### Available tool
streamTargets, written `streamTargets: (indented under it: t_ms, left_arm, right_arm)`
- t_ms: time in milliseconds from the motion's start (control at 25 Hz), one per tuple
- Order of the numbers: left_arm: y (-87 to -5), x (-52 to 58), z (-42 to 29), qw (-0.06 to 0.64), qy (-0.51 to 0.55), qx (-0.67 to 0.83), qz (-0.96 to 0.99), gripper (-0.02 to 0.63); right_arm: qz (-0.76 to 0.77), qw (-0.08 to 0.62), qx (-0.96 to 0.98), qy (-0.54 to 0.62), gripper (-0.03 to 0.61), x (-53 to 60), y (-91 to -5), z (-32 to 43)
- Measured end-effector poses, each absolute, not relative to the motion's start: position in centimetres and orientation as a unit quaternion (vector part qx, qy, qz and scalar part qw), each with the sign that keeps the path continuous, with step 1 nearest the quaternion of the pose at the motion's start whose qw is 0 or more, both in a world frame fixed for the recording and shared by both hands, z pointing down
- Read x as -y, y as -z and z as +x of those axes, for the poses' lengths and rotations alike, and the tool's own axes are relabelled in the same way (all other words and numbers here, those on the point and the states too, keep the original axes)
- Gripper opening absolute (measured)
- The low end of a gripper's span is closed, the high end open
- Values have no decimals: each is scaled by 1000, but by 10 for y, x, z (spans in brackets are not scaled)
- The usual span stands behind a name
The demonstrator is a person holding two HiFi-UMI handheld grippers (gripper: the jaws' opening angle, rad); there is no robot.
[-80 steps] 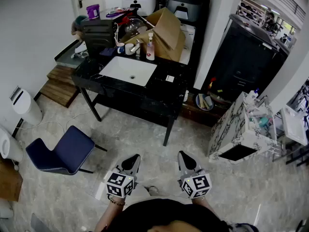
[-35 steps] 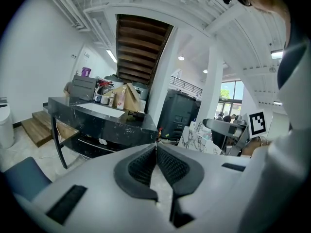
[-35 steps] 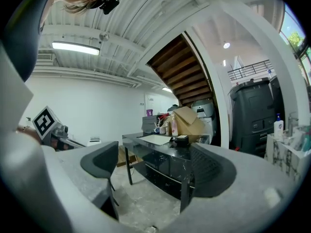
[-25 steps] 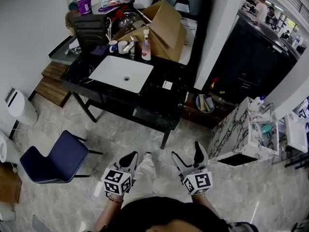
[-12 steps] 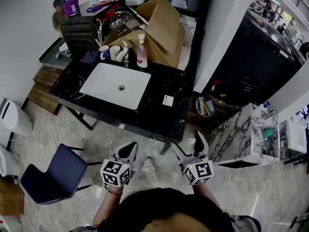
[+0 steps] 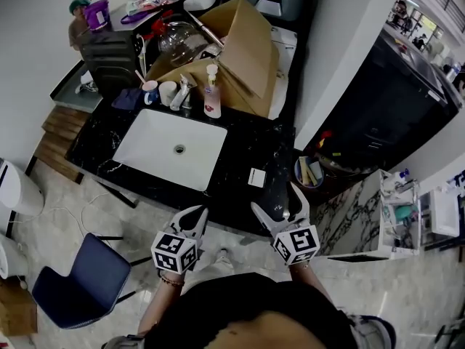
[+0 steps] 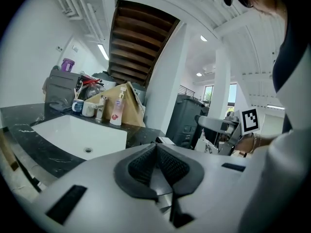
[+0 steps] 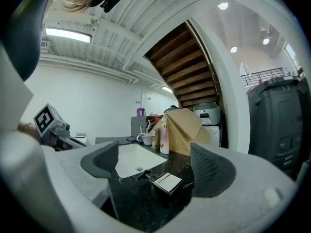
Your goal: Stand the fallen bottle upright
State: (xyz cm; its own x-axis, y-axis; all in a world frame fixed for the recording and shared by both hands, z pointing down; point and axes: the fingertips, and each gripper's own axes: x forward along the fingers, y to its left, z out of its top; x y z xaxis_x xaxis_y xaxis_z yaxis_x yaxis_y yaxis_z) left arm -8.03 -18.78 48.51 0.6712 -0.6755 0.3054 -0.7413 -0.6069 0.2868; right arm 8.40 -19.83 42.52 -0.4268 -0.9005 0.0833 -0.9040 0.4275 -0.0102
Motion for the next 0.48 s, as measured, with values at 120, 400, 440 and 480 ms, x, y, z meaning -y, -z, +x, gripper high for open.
streamTargets:
  t_ms: [120, 400, 440, 480]
  left_arm:
    - [-488, 207, -85, 201, -81, 402, 890, 3]
    - [-495, 227, -99, 207, -83, 425, 877, 3]
    - [-496, 228, -101, 208, -84, 430, 875, 3]
    - [-496, 229, -103, 208, -82, 435, 872, 3]
  right_arm:
    - [514, 54, 856, -27, 459, 220, -430, 81]
    - [452, 124, 883, -40, 459, 255, -449, 82]
    - [435, 147, 887, -41, 459, 260, -456, 81]
    - [414, 176, 892, -42, 459, 265, -464, 80]
